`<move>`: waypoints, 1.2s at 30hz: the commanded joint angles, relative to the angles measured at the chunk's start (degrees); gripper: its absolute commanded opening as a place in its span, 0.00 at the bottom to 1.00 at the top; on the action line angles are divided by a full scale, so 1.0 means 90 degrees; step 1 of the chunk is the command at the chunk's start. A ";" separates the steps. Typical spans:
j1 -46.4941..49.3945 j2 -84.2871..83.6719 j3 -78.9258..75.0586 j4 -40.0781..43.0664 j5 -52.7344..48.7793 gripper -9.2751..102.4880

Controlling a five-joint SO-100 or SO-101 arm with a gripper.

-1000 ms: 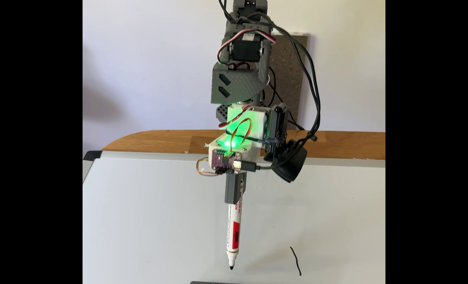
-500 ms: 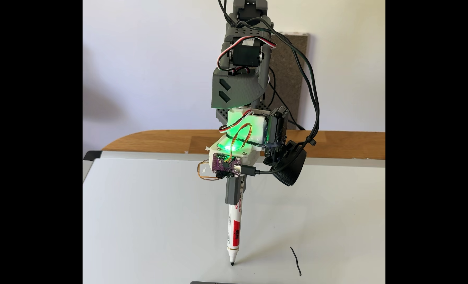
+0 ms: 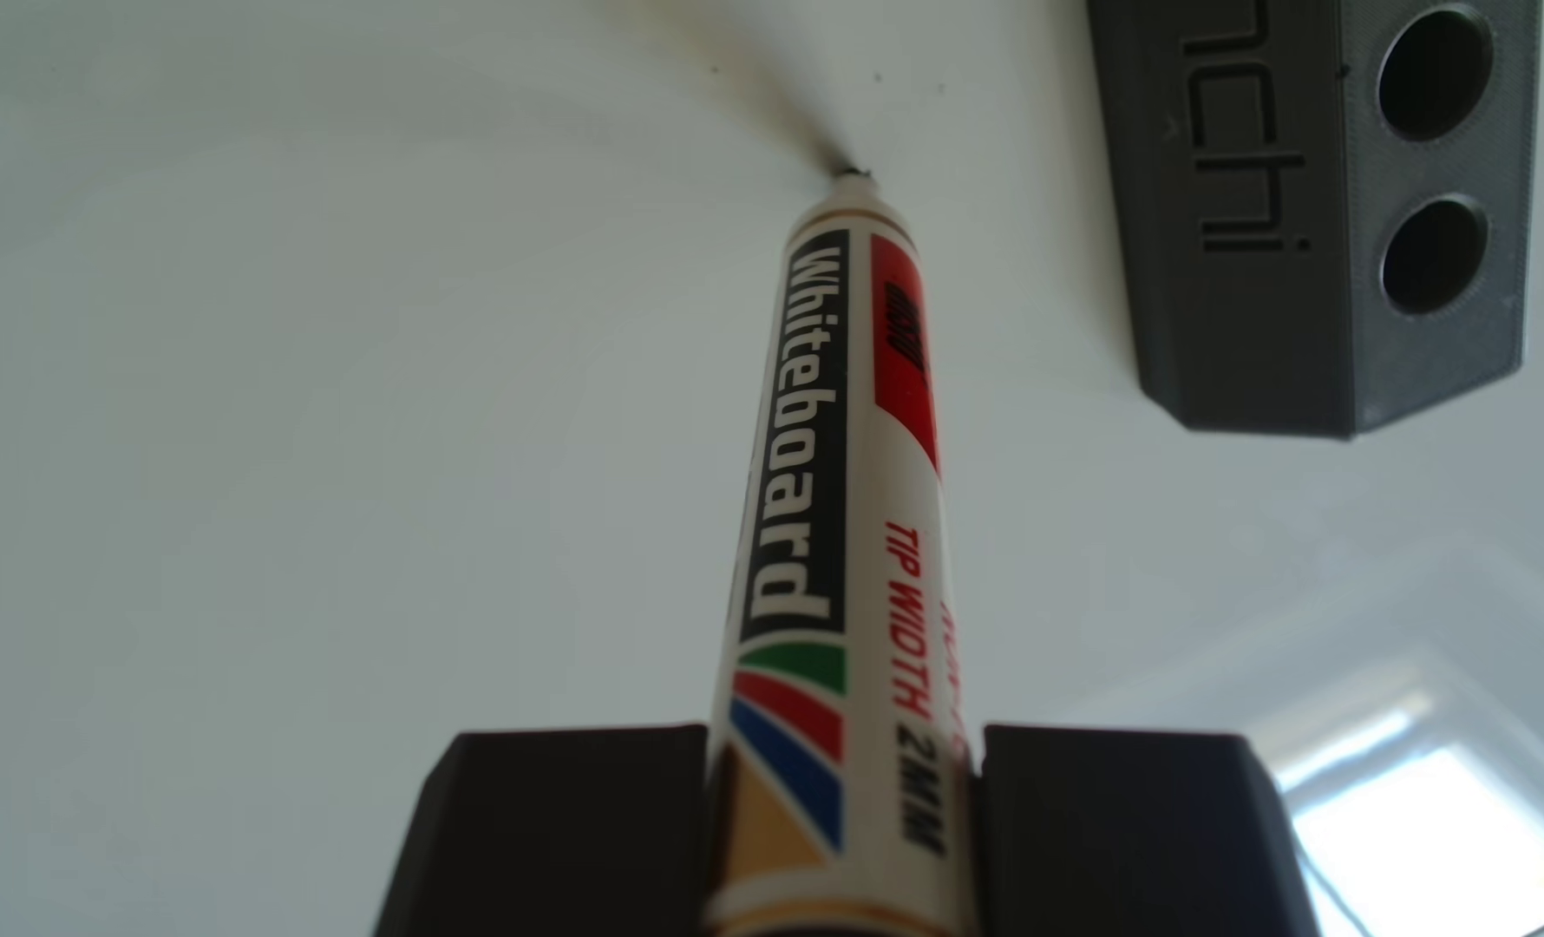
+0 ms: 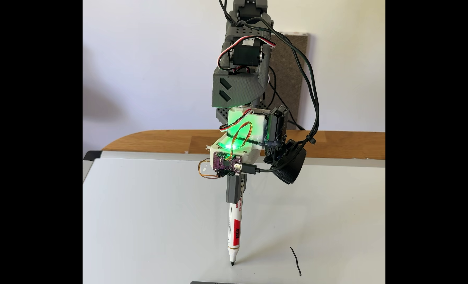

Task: Draw a face

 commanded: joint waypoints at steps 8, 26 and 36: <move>-0.0029 0.0566 0.0117 0.0469 -0.0010 0.08; -0.0010 0.1523 0.0928 -0.0029 0.0254 0.08; -0.1230 0.3320 0.0977 0.0098 0.2646 0.08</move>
